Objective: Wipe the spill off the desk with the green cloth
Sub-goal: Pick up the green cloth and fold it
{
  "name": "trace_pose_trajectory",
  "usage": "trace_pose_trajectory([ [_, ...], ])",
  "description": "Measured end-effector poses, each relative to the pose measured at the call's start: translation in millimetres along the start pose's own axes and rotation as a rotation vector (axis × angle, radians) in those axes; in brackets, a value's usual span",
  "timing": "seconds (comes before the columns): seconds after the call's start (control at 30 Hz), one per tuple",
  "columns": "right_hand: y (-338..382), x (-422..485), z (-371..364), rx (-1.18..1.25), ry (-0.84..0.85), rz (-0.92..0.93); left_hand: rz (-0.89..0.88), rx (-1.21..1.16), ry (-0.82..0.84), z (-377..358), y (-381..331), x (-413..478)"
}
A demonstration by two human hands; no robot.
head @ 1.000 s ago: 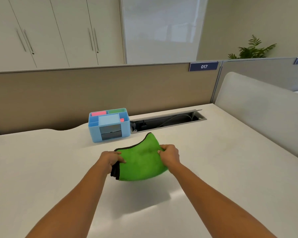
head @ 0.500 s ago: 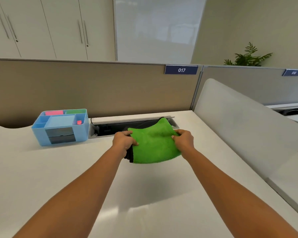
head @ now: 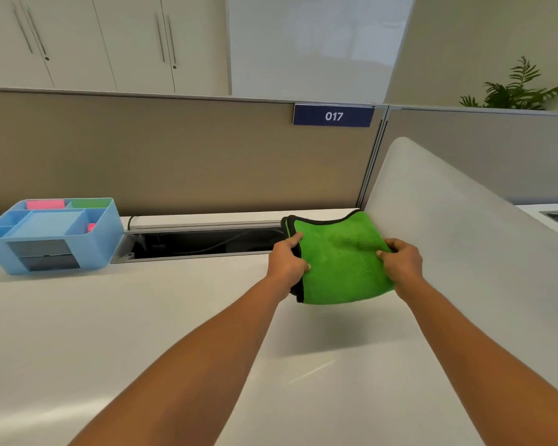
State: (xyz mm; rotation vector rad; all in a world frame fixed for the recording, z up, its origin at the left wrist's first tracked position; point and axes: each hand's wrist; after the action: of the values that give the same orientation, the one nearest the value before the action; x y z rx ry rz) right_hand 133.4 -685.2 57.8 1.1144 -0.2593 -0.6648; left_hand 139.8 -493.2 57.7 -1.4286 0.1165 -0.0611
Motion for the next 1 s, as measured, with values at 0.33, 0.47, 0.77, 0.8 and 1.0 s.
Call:
trace_pose_trajectory([
  [0.33, -51, 71, 2, 0.003, -0.114, -0.078, 0.094, 0.047, 0.090, -63, 34, 50],
  [0.47, -79, 81, -4, -0.077, -0.111, -0.106, 0.075, 0.323, 0.173, -73, 56, 54],
  [0.77, -92, 79, -24, -0.523, -0.111, 0.358, -0.274, 1.022, 0.296, -83, 87, 63],
  [0.8, -93, 78, -28, -0.626, -0.055, 0.390, -0.257, 1.050, 0.343, -85, 91, 63],
  [1.0, -104, 75, -43, -0.984, 0.166, 0.363, -0.236, 1.121, 0.412, -84, 104, 61],
])
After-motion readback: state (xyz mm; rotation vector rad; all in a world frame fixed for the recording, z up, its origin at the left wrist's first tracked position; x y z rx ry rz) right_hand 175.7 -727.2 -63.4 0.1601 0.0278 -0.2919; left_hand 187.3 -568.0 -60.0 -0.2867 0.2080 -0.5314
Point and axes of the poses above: each hand's wrist, its own x-axis towards the middle knuckle, its own z-axis out of the back of the hand, y = z × x, and after that the axes turned 7 degrees about -z, right-handed
